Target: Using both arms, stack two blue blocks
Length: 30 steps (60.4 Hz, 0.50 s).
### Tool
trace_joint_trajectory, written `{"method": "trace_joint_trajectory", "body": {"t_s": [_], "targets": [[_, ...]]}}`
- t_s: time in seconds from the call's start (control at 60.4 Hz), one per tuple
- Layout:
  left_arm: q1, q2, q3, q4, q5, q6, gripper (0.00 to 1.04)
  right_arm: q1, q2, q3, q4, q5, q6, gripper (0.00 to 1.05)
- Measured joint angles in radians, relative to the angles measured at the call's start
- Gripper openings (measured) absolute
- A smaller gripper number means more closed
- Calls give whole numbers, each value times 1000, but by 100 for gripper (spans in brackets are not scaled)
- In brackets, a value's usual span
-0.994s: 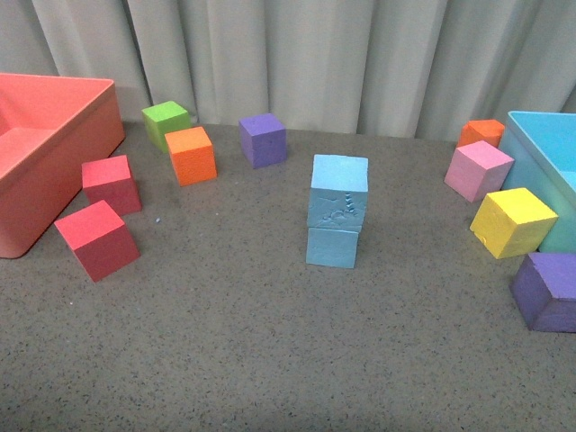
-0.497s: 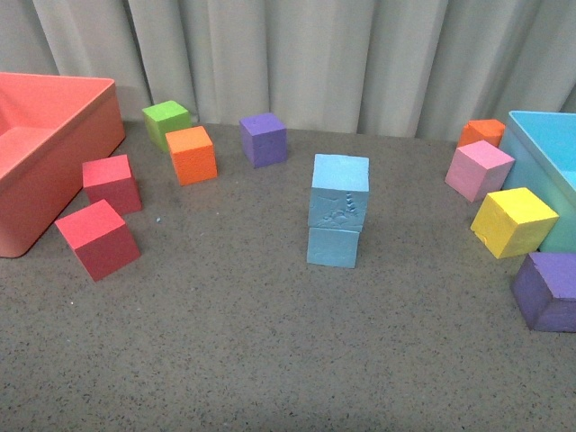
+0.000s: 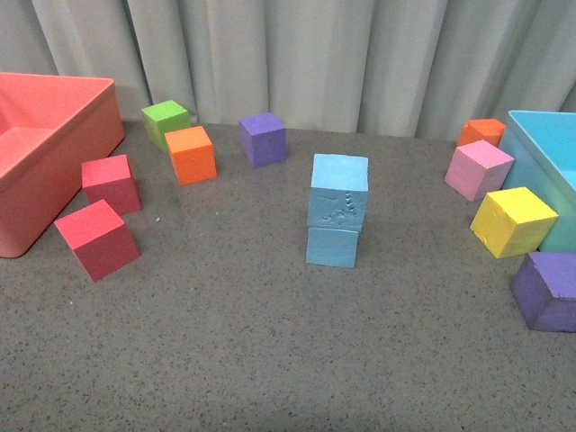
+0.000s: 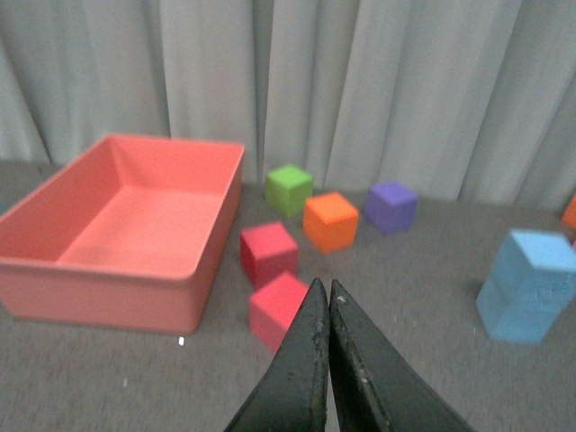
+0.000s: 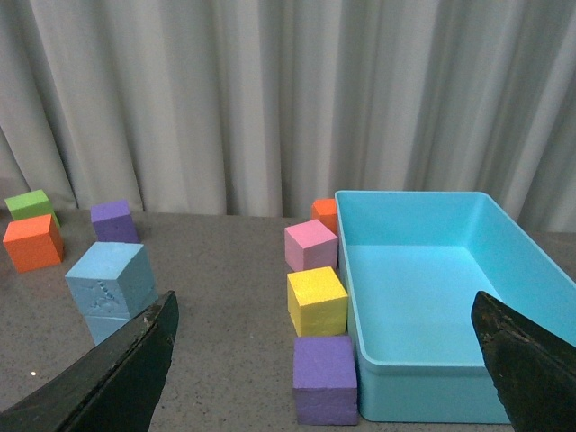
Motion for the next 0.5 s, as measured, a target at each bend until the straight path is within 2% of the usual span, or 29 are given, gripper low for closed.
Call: {"method": "trace_joint_trajectory", "body": {"t_s": [0.232,0.497], "targets": [[0,-58,0,-30,0,-1,5,0,0,0,0,0,0,95],[0,-59,0,-30,0,0,53,0,0,0,0,0,0,95]]}}
